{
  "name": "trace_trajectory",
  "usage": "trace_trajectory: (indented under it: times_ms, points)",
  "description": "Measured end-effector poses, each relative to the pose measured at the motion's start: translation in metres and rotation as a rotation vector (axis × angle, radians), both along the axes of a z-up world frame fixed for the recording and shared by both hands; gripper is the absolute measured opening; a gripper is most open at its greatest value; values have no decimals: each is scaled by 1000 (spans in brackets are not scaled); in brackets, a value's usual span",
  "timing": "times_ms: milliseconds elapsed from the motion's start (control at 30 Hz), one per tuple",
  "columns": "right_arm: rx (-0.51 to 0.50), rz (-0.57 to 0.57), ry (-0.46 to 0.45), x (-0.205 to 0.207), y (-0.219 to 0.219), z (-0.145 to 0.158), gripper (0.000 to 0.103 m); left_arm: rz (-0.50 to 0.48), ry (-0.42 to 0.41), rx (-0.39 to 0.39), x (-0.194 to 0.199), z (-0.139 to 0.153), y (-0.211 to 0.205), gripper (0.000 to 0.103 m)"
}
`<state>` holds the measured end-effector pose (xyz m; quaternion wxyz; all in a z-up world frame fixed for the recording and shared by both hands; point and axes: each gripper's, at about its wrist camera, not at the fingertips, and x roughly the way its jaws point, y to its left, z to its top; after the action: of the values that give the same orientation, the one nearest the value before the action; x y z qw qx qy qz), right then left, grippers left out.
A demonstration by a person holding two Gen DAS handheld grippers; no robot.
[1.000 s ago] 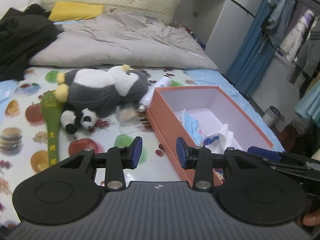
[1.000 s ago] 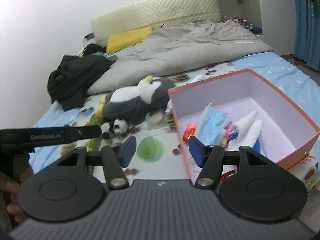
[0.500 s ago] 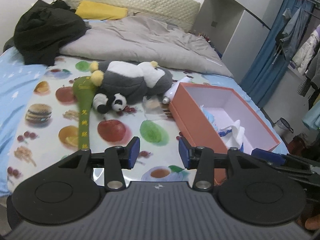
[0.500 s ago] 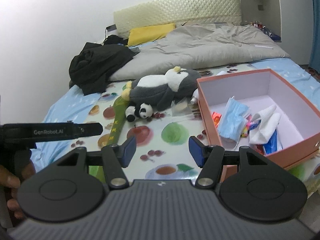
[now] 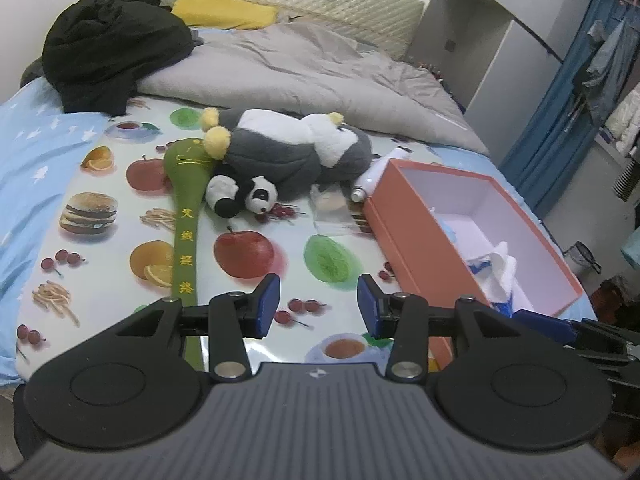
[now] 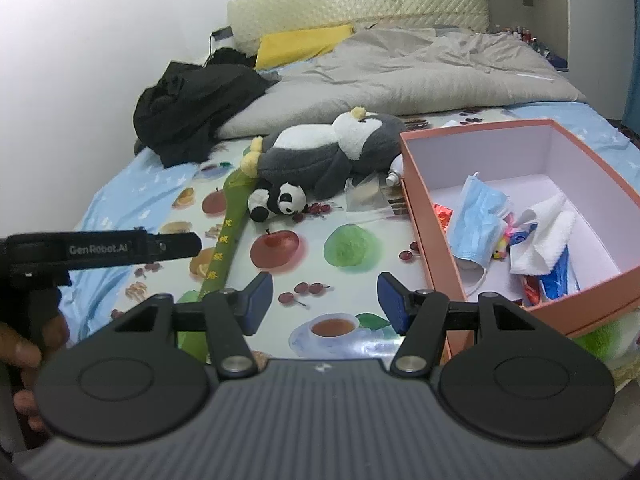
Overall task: Organize soft objects
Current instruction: 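Withdraw both tools from the box and move them toward the panda plush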
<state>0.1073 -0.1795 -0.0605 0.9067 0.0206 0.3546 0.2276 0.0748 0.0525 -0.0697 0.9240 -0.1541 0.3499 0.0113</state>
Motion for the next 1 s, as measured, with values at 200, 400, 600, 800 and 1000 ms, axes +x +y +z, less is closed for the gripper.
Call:
trace_trajectory:
  times_ms: [200,400,600,800,1000]
  points:
    - [-28,21,27,27,18,-11,61,30,37,10,32,-17,18,49]
    - [-51,44,46,64,37,-24,61,69,70,14,74,-38,39,49]
    - [-83,61,76,107,56,-44,61,89,100,17,118,-60,55,49]
    - [-123,75,80,149,81,-70,61,97,126,27,160,-85,67,49]
    - [-168,88,84,189,105,-105,60,118,143,60,194,-109,79,48]
